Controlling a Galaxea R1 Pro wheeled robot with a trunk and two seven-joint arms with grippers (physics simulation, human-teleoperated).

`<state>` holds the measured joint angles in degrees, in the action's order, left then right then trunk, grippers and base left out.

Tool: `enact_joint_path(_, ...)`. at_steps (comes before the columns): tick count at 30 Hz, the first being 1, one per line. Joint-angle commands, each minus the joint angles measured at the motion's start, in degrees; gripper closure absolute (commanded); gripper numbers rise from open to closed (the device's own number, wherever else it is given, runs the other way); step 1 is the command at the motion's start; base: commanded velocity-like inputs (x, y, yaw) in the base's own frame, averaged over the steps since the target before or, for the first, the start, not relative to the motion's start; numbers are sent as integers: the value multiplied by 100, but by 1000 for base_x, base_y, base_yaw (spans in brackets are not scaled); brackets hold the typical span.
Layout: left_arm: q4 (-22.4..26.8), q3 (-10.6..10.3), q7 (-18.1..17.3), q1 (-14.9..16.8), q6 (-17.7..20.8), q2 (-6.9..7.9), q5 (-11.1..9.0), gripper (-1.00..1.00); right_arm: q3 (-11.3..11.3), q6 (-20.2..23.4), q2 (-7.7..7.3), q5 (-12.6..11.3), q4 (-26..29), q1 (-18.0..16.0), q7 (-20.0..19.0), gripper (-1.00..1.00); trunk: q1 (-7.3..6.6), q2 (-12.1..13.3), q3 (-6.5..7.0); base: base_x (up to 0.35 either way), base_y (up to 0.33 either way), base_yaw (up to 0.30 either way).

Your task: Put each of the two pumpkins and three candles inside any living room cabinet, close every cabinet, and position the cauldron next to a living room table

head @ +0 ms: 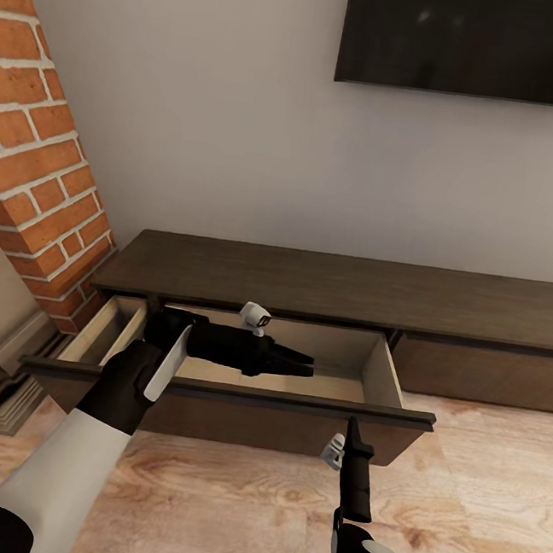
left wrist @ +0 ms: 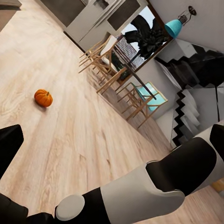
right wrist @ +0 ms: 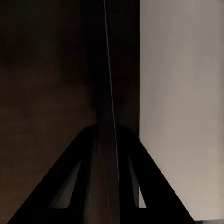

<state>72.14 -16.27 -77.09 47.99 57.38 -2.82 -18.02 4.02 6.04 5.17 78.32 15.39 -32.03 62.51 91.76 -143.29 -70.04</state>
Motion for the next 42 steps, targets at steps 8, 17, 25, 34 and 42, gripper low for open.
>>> enact_joint_path(8, 2, 42, -11, -44, -21, -37, -16, -100, 15, -40, -21, 9, -35, 11, -35, 100, 0, 1, 0, 0, 0, 0)
enact_joint_path(17, 19, 2, -25, -112, -25, -60, -84, -100, -85, 63, 127, 9, -124, -4, 115, 100, 0, 1, 0, 0, 0, 0)
enact_joint_path(25, 19, 1, -26, -114, -25, -61, -96, -100, -42, 156, 134, 8, -124, -5, 160, 100, 0, 1, 0, 0, 0, 0)
enact_joint_path(34, 19, 1, -26, -114, -25, -61, -96, -100, -32, 196, 141, 8, -124, -5, 162, 100, 0, 1, 0, 0, 0, 0)
enact_joint_path(42, 19, 1, -26, -114, -25, -61, -96, -100, 125, 64, 143, 1, -124, -5, 15, 100, 0, 1, 0, 0, 0, 0)
